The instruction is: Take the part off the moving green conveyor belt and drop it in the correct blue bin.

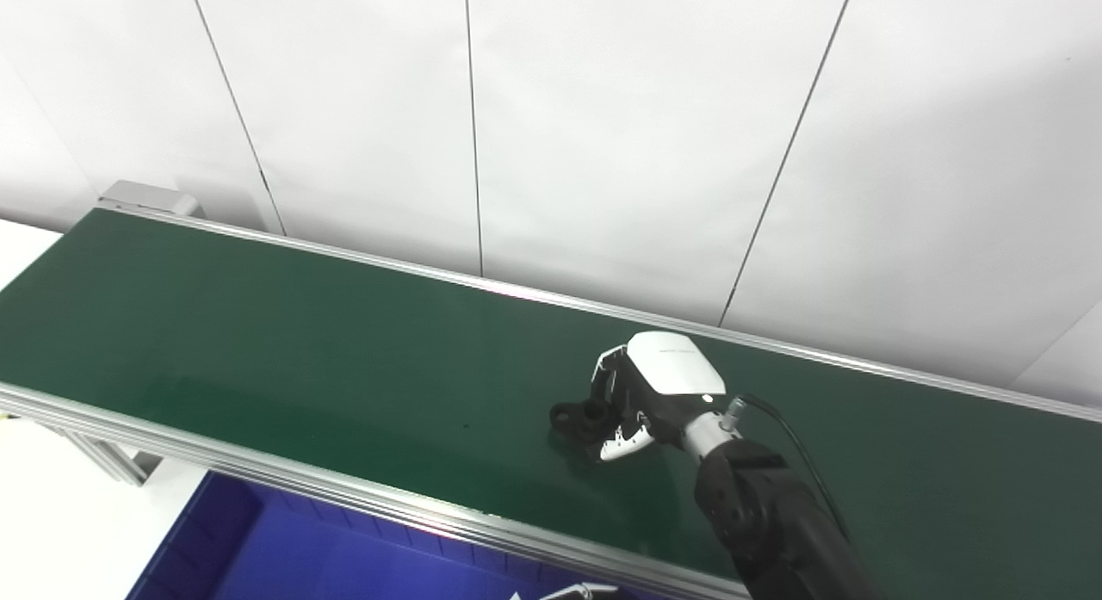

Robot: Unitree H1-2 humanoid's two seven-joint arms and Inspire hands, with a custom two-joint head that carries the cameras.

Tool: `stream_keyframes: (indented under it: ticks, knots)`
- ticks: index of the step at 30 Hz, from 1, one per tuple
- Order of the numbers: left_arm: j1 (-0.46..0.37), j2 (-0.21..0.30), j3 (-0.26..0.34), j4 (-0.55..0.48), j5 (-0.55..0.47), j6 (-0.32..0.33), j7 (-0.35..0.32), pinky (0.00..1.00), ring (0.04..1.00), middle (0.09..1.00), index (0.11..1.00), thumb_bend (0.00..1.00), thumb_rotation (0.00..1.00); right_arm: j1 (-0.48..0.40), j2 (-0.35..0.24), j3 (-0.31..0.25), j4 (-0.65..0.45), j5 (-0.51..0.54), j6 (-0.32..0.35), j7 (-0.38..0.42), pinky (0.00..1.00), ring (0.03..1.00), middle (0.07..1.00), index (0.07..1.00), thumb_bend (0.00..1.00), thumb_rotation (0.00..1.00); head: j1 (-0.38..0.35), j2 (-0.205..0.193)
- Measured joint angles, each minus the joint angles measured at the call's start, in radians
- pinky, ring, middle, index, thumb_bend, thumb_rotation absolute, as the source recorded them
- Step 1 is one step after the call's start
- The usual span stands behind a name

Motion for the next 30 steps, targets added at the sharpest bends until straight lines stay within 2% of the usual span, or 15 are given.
stream_keyframes:
  ticks: [9, 13, 16, 22, 23, 25, 27, 29, 30]
  knots:
    - [0.003, 0.0, 0.004, -0.003, 0.003, 0.0, -0.005, 0.64, 0.728, 0.76, 0.737, 0.79, 0.88, 0.04, -0.005, -0.069, -0.264, 0.049, 0.001, 0.077, 0.31, 0.285, 0.469, 0.486, 0.53, 0.0, -0.012, 0.005]
    - [0.008, 0.0, 0.007, -0.008, 0.001, 0.0, -0.006, 0.65, 0.732, 0.761, 0.734, 0.8, 0.85, 0.063, -0.006, -0.098, -0.369, 0.068, 0.004, 0.124, 0.46, 0.388, 0.472, 0.486, 0.53, 0.0, -0.023, 0.009]
    - [0.013, 0.0, 0.012, -0.017, 0.0, 0.0, -0.018, 0.64, 0.731, 0.76, 0.736, 0.8, 0.86, 0.076, -0.006, -0.126, -0.44, 0.076, 0.007, 0.148, 0.47, 0.404, 0.474, 0.487, 0.53, 0.0, -0.032, 0.014]
    - [0.025, -0.001, 0.026, -0.027, 0.0, 0.0, -0.026, 0.64, 0.729, 0.753, 0.739, 0.79, 0.84, 0.136, -0.011, -0.182, -0.565, 0.118, 0.008, 0.165, 0.44, 0.384, 0.474, 0.487, 0.53, 0.0, -0.066, 0.037]
    - [0.028, -0.002, 0.028, -0.029, -0.006, 0.0, -0.035, 0.66, 0.746, 0.769, 0.751, 0.77, 0.83, 0.154, -0.018, -0.197, -0.586, 0.134, 0.008, 0.168, 0.4, 0.358, 0.474, 0.486, 0.53, 0.0, -0.066, 0.037]
    - [0.03, -0.002, 0.029, -0.03, -0.012, 0.0, -0.043, 0.67, 0.755, 0.776, 0.755, 0.76, 0.82, 0.171, -0.03, -0.21, -0.604, 0.145, 0.008, 0.171, 0.39, 0.359, 0.444, 0.505, 0.52, 0.0, -0.071, 0.048]
    - [0.034, -0.002, 0.036, -0.035, -0.028, 0.001, -0.065, 0.67, 0.76, 0.779, 0.753, 0.74, 0.81, 0.208, -0.05, -0.238, -0.655, 0.176, 0.016, 0.196, 0.37, 0.363, 0.421, 0.52, 0.52, 0.0, -0.101, 0.078]
    - [0.046, -0.003, 0.046, -0.053, -0.039, 0.001, -0.075, 0.67, 0.761, 0.779, 0.757, 0.75, 0.82, 0.24, -0.071, -0.258, -0.697, 0.197, 0.032, 0.216, 0.37, 0.381, 0.429, 0.524, 0.52, 0.0, -0.101, 0.078]
    - [0.051, -0.003, 0.048, -0.064, -0.039, 0.001, -0.077, 0.67, 0.761, 0.779, 0.759, 0.76, 0.83, 0.259, -0.081, -0.269, -0.708, 0.211, 0.032, 0.217, 0.36, 0.391, 0.436, 0.525, 0.52, 0.0, -0.123, 0.09]
